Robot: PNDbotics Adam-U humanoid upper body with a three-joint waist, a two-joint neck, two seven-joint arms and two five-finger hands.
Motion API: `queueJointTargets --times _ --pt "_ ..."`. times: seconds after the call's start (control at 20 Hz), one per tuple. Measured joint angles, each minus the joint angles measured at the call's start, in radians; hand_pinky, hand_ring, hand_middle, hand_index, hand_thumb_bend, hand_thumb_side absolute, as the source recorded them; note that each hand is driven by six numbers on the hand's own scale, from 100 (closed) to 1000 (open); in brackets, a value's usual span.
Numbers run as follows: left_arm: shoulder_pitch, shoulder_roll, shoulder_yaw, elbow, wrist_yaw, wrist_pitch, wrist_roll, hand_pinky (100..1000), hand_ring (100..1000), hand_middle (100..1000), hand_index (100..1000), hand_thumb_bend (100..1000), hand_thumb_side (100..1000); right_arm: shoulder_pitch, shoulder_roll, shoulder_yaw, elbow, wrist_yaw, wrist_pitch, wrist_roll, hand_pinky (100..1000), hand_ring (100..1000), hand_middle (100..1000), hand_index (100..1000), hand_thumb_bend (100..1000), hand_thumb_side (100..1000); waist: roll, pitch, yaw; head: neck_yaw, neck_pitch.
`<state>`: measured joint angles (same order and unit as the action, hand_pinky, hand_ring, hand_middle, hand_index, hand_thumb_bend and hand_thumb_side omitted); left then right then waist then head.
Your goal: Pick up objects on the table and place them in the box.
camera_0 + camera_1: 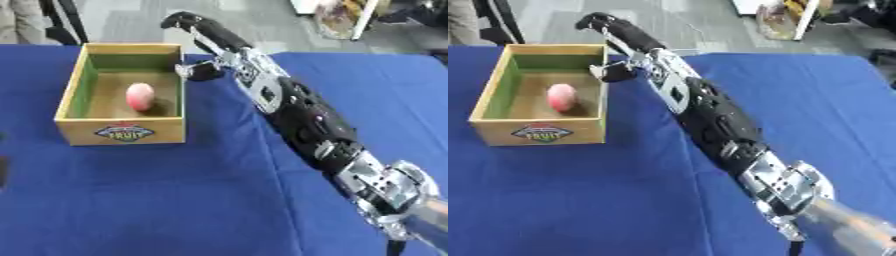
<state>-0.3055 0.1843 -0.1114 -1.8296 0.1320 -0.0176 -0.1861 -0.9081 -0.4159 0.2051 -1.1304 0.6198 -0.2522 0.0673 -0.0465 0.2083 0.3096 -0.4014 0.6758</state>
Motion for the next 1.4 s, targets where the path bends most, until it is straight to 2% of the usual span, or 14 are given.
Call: queueJointTargets --times 0.15,0.35,0.45,0.5,0.7,0.85,1.05,1.4 --pt "0.01 0.0 0.009 0.003 -0.002 -0.001 0.007 644 784 546 687 325 100 0.037 -0.011 -0.003 -0.043 -0.051 0.018 0.002 770 984 831 878 100 165 0.001 -0.006 -0.033 0.016 0.001" --pt "0.021 0.001 0.024 0.004 -0.008 -0.003 0.021 645 784 547 686 323 100 0.107 -0.031 -0.023 -0.107 -0.12 0.045 -0.019 725 976 798 848 100 205 0.002 -0.006 -0.068 0.045 0.004" --pt "0.027 0.001 0.033 0.004 -0.011 -0.004 0.03 645 785 547 686 322 100 0.153 -0.044 -0.037 -0.144 -0.153 0.058 -0.034 704 970 779 836 100 260 0.002 -0.007 -0.085 0.062 0.007" --pt "0.028 0.001 0.037 0.006 -0.013 -0.005 0.034 645 785 547 686 320 100 0.178 -0.05 -0.046 -0.163 -0.17 0.063 -0.042 683 961 761 822 100 340 0.002 -0.007 -0.092 0.069 0.008" --pt "0.037 0.003 0.053 0.01 -0.022 -0.006 0.051 645 786 547 687 318 100 0.28 -0.06 -0.093 -0.23 -0.238 0.091 -0.088 651 945 728 794 100 414 0.002 -0.008 -0.118 0.096 0.008" --pt "0.043 0.009 0.063 0.01 -0.028 -0.007 0.062 645 786 547 686 317 100 0.36 -0.064 -0.124 -0.281 -0.289 0.114 -0.115 649 945 722 789 100 433 0.002 -0.008 -0.127 0.109 0.008" --pt "0.05 0.01 0.073 0.013 -0.034 -0.008 0.071 645 787 547 686 313 100 0.445 -0.065 -0.155 -0.338 -0.361 0.14 -0.13 642 940 706 779 100 503 0.002 -0.007 -0.133 0.118 0.009" --pt "0.055 0.01 0.079 0.016 -0.037 -0.009 0.077 645 788 547 685 310 100 0.508 -0.064 -0.195 -0.379 -0.494 0.171 -0.126 636 933 690 776 100 571 0.002 -0.007 -0.146 0.127 0.011"
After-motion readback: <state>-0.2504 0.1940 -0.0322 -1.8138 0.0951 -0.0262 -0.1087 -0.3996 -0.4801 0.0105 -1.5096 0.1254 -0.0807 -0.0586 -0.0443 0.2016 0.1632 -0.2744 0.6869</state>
